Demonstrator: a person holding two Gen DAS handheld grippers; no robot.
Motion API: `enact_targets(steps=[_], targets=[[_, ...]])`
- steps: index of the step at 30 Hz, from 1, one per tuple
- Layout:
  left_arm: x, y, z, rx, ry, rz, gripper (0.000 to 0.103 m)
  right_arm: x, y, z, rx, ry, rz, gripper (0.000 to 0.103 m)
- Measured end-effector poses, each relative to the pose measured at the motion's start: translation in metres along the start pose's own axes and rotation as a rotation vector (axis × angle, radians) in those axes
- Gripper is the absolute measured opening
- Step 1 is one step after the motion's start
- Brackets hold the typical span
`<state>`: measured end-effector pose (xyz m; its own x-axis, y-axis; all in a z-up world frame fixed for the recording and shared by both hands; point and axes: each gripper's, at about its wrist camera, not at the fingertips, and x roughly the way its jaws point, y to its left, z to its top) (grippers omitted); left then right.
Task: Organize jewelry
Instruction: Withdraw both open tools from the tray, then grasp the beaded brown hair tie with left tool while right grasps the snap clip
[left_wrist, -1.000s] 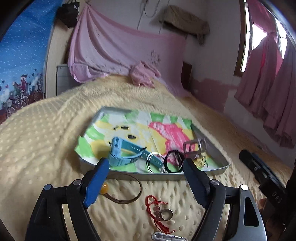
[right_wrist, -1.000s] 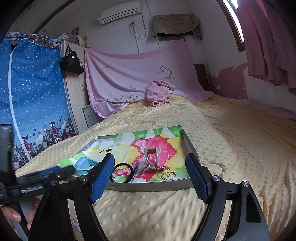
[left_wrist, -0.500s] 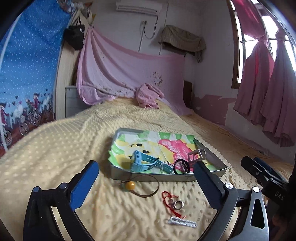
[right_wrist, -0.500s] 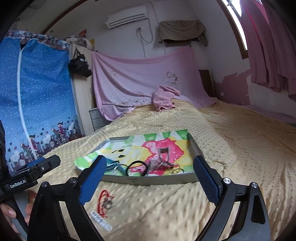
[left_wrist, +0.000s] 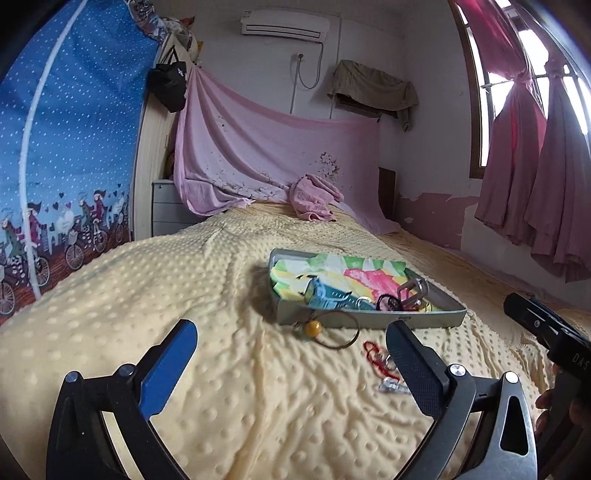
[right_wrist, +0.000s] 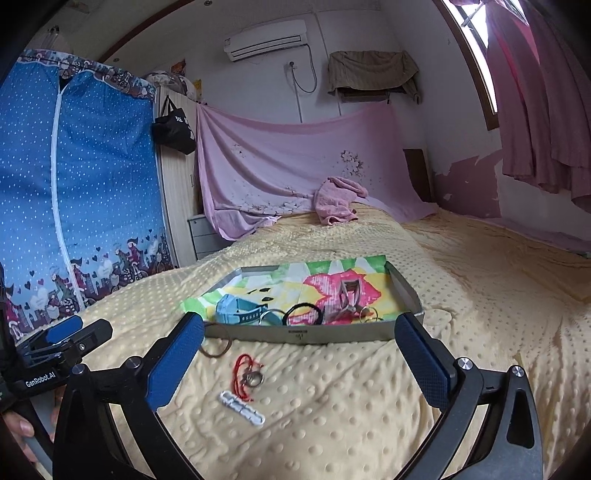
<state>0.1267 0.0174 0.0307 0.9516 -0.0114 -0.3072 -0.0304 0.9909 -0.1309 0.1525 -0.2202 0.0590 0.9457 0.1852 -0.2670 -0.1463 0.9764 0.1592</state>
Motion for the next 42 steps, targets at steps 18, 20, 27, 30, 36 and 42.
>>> enact_targets(steps=[18,20,27,30,36,42], targets=[[0.008,0.013,-0.016,0.007,0.076,0.043,0.103,0.010,0.014,-0.017,-0.110,0.183,0.010,0.102],[0.009,0.013,-0.014,0.009,0.076,0.045,0.103,0.012,0.013,-0.016,-0.101,0.187,0.010,0.102],[0.027,0.014,-0.001,0.017,0.100,0.072,0.103,0.033,0.017,-0.011,-0.139,0.216,0.043,0.102],[0.036,0.017,0.004,-0.006,0.092,0.086,0.103,0.039,0.016,-0.008,-0.136,0.200,0.044,0.102],[0.061,0.021,0.011,-0.041,0.106,0.065,0.103,0.054,0.010,-0.010,-0.103,0.217,0.106,0.102],[0.090,0.014,0.017,0.000,0.181,-0.047,0.095,0.080,0.010,-0.021,-0.113,0.328,0.203,0.101]])
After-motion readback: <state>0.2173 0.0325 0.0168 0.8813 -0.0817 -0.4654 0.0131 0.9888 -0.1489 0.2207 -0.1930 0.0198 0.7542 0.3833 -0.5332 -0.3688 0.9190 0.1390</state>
